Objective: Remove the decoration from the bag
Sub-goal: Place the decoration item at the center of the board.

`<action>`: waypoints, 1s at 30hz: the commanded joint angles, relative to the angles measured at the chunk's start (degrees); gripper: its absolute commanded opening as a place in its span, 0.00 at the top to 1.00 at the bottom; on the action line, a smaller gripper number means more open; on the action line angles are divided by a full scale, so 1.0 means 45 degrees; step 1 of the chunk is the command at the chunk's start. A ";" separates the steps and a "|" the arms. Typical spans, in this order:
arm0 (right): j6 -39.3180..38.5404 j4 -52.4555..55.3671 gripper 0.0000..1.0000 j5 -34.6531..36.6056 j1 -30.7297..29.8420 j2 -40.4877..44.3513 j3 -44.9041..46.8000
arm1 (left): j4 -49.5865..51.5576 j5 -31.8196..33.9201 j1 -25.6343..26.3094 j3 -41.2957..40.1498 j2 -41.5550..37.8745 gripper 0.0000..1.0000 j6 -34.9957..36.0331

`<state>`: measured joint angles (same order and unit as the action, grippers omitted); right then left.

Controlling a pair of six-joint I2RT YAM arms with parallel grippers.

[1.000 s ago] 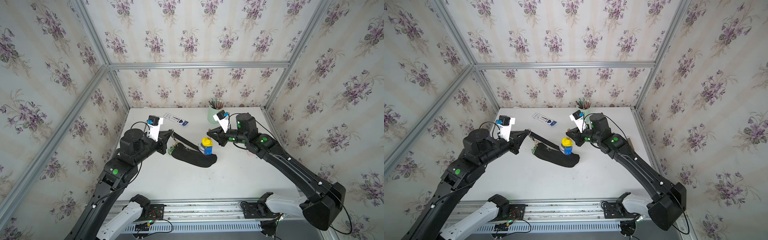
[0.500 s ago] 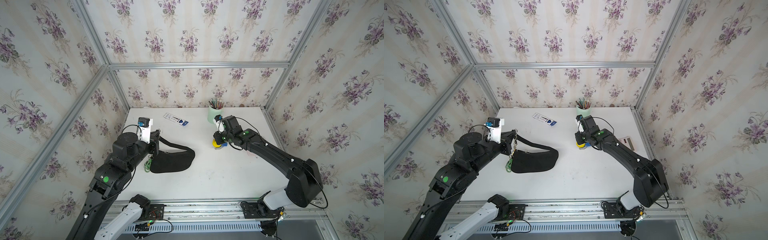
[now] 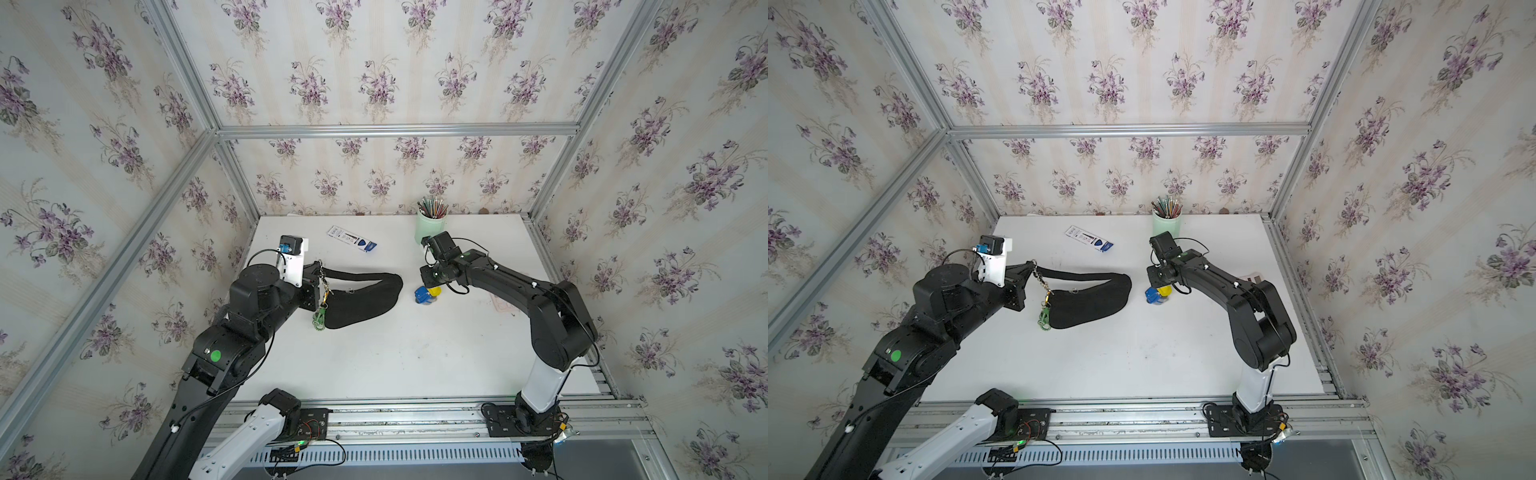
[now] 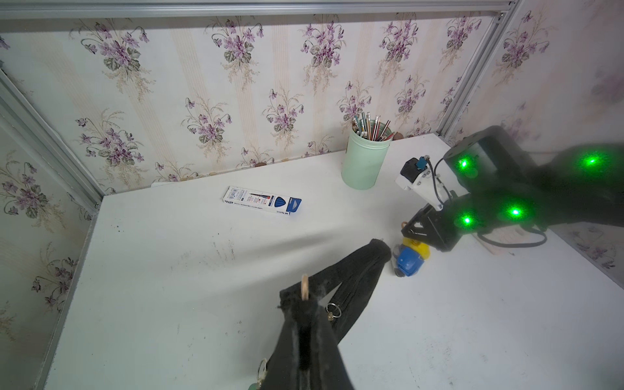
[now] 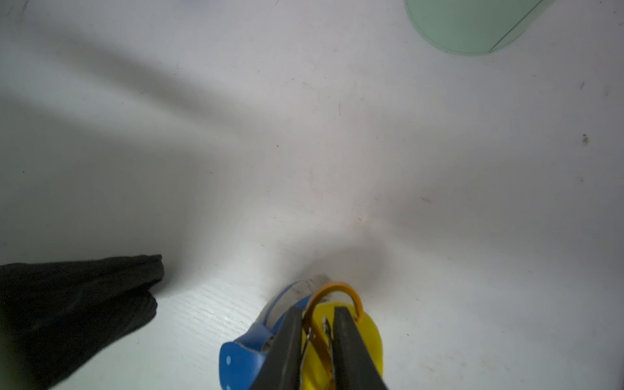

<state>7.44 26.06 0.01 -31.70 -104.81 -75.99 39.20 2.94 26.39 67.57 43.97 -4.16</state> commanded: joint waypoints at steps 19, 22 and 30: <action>0.0532 0.0548 0.65 -0.0467 0.0014 -0.0309 -0.0468 | -0.0327 0.0108 -0.0006 -0.0072 -0.0119 1.00 0.0019; 0.0553 0.0625 0.60 -0.0471 0.0013 -0.0215 -0.0516 | -0.0337 0.0142 -0.0006 -0.0054 -0.0134 1.00 0.0007; 0.0567 0.0803 0.49 -0.0525 0.0014 0.0371 -0.0701 | -0.0354 0.0024 -0.0006 -0.0035 -0.0103 1.00 -0.0126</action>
<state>9.26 28.71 -2.20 -31.70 -104.14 -78.65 39.22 3.14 26.37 67.33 43.51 -4.25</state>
